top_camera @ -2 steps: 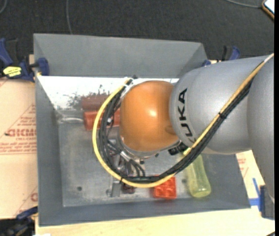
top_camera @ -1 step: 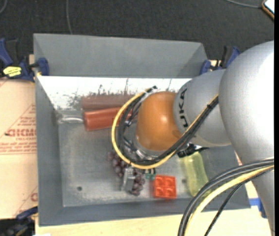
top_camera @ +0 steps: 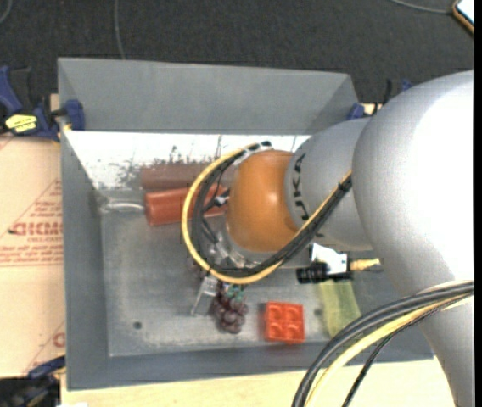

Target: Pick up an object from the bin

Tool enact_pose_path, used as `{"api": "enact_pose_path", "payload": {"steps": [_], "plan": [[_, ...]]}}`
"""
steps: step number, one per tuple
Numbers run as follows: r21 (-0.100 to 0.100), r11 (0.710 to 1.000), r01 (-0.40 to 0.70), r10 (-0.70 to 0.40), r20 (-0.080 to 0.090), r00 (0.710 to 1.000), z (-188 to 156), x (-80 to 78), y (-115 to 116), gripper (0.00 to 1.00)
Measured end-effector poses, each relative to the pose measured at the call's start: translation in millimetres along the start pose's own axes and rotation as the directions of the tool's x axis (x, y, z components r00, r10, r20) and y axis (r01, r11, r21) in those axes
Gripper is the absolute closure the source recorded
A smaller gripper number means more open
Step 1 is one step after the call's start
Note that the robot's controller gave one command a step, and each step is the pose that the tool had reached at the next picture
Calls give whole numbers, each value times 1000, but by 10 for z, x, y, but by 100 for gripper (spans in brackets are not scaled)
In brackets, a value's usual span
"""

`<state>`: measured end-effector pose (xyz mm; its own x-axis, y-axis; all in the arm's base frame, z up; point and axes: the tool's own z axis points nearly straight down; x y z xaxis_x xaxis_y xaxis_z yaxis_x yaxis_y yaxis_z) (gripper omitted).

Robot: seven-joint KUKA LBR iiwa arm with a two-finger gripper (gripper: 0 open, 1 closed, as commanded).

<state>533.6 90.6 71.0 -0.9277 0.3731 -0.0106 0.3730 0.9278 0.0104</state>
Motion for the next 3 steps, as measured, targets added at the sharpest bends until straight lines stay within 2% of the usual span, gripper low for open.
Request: {"api": "enact_pose_path", "payload": {"steps": [1,2,3], "plan": [[4,961,278,-278,-8,961,-10,37,-145,0],[0,999,35,-35,2,999,-5,-7,-15,0],[3,963,268,-268,-8,963,-12,30,-144,100]]}}
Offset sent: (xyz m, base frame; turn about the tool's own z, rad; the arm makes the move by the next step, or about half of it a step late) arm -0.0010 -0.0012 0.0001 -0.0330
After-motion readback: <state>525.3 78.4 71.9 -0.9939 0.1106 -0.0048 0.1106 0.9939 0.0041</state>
